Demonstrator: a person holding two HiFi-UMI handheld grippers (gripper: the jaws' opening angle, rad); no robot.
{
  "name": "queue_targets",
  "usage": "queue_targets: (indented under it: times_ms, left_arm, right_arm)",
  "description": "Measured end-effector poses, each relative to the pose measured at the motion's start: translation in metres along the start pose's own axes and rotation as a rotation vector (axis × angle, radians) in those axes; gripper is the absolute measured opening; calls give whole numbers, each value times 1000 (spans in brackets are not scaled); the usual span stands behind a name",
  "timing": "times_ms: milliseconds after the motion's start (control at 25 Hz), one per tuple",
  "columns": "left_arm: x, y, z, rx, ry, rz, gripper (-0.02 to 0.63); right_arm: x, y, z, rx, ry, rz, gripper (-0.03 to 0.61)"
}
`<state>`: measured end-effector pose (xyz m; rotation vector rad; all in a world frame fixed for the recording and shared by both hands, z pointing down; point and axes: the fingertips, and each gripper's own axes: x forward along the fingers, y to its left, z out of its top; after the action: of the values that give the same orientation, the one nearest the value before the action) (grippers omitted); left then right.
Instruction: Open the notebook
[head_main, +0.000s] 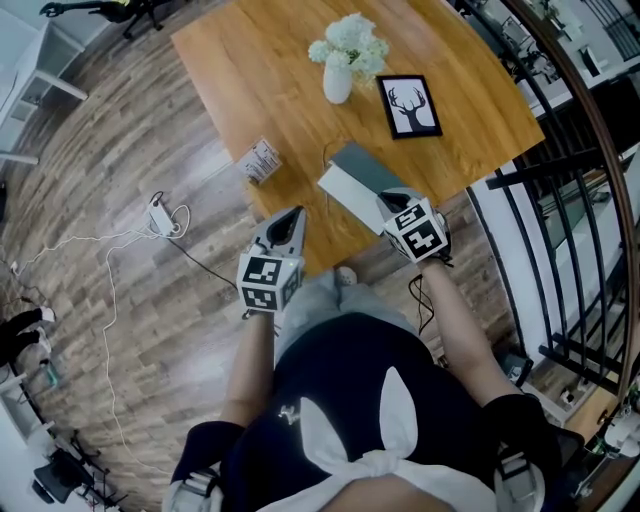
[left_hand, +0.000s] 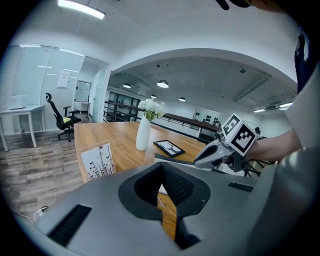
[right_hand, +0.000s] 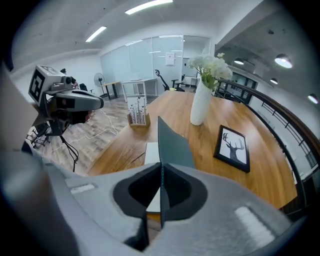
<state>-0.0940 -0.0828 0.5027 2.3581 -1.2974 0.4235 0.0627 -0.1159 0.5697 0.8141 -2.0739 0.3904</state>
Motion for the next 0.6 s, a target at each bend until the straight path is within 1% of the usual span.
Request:
queue_targets:
  times_ms: [160,400,600]
  left_arm:
    - [0,2,6,-7,0,2,17]
    - [0,3,9,0,7,-8,17]
    - [4,6,13,2,7,-15,17]
  right_arm:
    - [-5,-12,3,16,-11,-1,12]
    - [-10,-18,7,42,-18,8,12]
    - [-10,-23,6,73,-26,28,12]
